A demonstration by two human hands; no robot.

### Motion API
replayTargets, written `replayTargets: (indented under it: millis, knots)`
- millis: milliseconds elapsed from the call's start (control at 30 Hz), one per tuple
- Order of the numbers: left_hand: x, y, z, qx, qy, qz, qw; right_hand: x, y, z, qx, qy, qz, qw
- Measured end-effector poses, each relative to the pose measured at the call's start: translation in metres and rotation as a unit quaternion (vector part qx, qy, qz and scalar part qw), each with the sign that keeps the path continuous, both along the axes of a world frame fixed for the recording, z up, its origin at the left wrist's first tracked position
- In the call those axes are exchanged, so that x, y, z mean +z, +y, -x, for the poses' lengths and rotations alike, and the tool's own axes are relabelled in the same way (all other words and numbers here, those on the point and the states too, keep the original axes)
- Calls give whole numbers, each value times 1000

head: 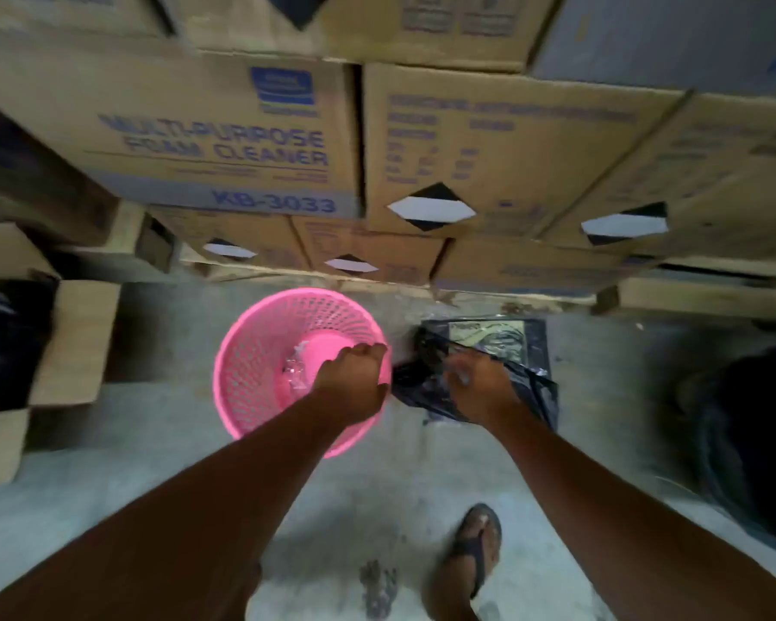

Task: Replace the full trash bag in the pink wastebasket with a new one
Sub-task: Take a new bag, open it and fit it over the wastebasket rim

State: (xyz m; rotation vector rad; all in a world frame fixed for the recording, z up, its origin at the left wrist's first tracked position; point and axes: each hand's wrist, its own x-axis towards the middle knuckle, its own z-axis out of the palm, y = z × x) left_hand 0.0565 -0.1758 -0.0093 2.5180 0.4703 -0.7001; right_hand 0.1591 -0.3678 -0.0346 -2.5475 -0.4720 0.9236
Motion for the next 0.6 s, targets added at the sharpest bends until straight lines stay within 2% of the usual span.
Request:
replayTargets:
  millis: [167,300,400,500,600]
  knots:
    - [-47,-116,-69,11,1,54,999,-29,-139,-29,-130,18,13,991]
    - [-120,-160,-102,59,14,100,993,-91,-188,-31,-220,79,9,972]
    - [-181,-170,-105,80,26,72,994,-149,-196,-24,-328,160,-41,930]
    - [-232,-173,-99,110,74,37,990,-214,-196,-11,-385,215,-72,895]
    - [-282,-172,-97,120,126,23,984,-264,-187,-2,-482,277,-78,828]
